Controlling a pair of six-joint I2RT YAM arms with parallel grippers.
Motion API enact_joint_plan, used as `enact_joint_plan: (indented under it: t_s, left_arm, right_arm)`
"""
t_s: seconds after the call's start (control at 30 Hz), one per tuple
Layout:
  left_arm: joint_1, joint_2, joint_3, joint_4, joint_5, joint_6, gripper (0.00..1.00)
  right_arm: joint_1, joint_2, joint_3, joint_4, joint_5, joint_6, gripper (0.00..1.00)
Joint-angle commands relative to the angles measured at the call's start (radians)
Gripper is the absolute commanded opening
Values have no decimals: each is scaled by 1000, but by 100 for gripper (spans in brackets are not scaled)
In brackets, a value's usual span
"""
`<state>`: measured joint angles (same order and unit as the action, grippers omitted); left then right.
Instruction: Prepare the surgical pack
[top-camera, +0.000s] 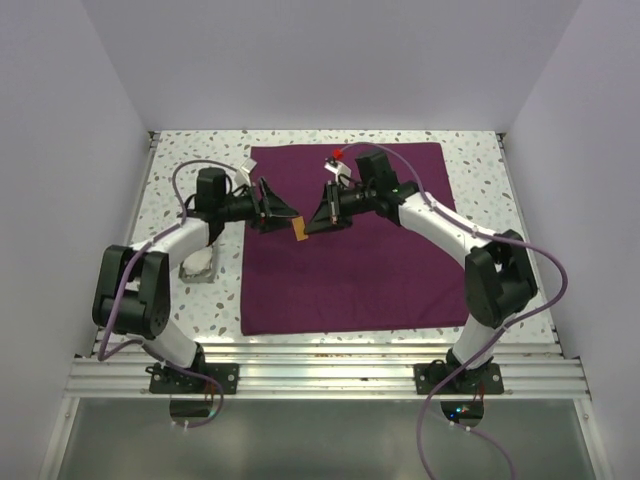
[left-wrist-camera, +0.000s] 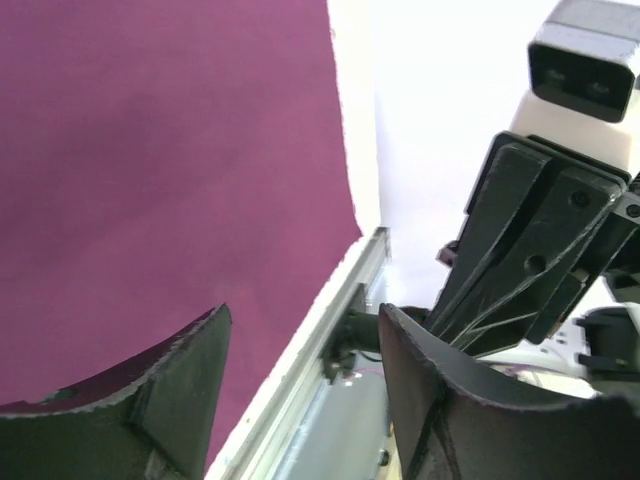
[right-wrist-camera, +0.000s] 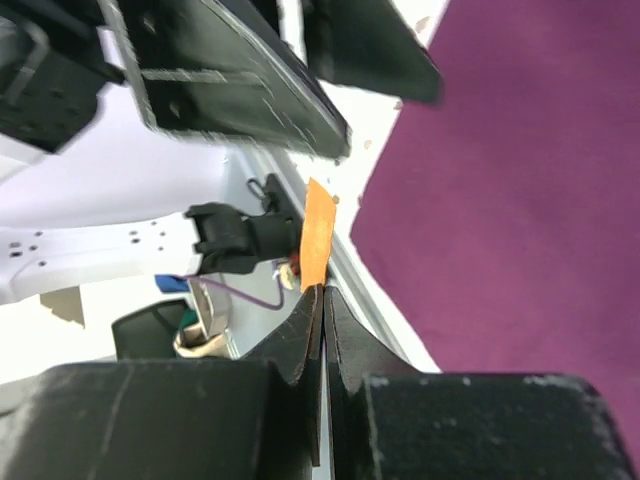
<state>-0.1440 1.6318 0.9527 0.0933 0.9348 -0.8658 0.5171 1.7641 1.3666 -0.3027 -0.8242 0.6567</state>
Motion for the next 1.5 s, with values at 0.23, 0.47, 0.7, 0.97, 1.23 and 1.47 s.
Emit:
enact_joint_plan:
  t_s: [0.23,0.47,0.7,0.97,1.23,1.47]
  left_arm:
    - [-32,-148,-176,325,33,-225,61]
    - [-32,-173,-201,417,10,-312,68]
    - [-35,-176,-213,440,5,-321,69]
    - [-48,-187,-281,568,35,-417,58]
    - [3,-148,-272,649,79,-448,0]
    - [248,-89,139,-522,-188,476,0]
  right_arm:
    - [18,-72,-58,126,-18,70,0]
    - [26,-69,-66,148,-32,84,0]
    - [27,-60,-61,181,-27,119,0]
    - [37,-29,-57,284,-3,213,0]
    - [64,14,27,142,33,144,7]
    - [44,29,124,-251,232,-86,41]
